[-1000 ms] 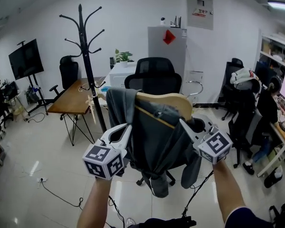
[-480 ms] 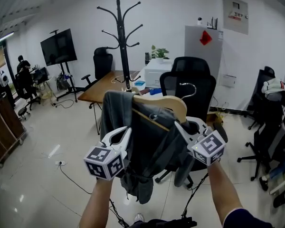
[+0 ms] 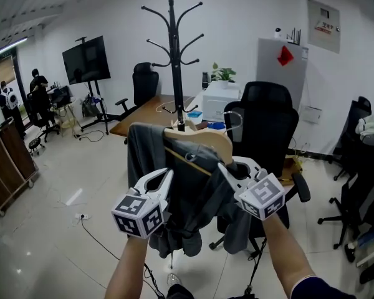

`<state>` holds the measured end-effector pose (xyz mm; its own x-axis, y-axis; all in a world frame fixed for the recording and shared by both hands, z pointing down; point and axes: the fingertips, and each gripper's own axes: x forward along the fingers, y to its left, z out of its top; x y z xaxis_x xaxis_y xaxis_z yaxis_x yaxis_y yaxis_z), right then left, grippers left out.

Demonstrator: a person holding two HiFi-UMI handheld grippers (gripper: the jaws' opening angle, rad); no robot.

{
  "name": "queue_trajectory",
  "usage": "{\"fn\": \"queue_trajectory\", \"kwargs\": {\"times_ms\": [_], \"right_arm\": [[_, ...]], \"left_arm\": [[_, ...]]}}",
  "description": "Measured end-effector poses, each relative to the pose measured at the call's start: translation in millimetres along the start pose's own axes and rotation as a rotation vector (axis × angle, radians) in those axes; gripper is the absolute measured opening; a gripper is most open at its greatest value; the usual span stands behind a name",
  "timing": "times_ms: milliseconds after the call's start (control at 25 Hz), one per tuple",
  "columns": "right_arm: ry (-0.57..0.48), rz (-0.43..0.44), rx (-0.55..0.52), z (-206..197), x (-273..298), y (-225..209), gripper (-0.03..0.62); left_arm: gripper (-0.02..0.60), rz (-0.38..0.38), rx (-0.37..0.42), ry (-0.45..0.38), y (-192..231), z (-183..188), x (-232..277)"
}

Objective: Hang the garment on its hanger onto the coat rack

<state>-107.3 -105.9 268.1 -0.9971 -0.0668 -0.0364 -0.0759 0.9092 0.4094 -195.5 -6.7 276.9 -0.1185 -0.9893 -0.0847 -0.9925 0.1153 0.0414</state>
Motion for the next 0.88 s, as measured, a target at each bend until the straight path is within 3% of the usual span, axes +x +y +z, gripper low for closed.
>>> {"fn": "queue_trajectory", "kwargs": {"times_ms": [280,520,880], "right_arm": [[0.042,-0.027,-0.054,-12,85,-24,0.04],[0.052,-0.097,-0.08,2,152,-56,0.04],[0.031,-0.132,-0.047,6,230,-133,0.04]], "left_arm": [[0.002,-0.064,0.011,-0.023,78,8,47],[0.002,-0.137,0.04,-0.022,137,25,88],[0.002,-0.185,0.085,-0.052,188,51,160]]}}
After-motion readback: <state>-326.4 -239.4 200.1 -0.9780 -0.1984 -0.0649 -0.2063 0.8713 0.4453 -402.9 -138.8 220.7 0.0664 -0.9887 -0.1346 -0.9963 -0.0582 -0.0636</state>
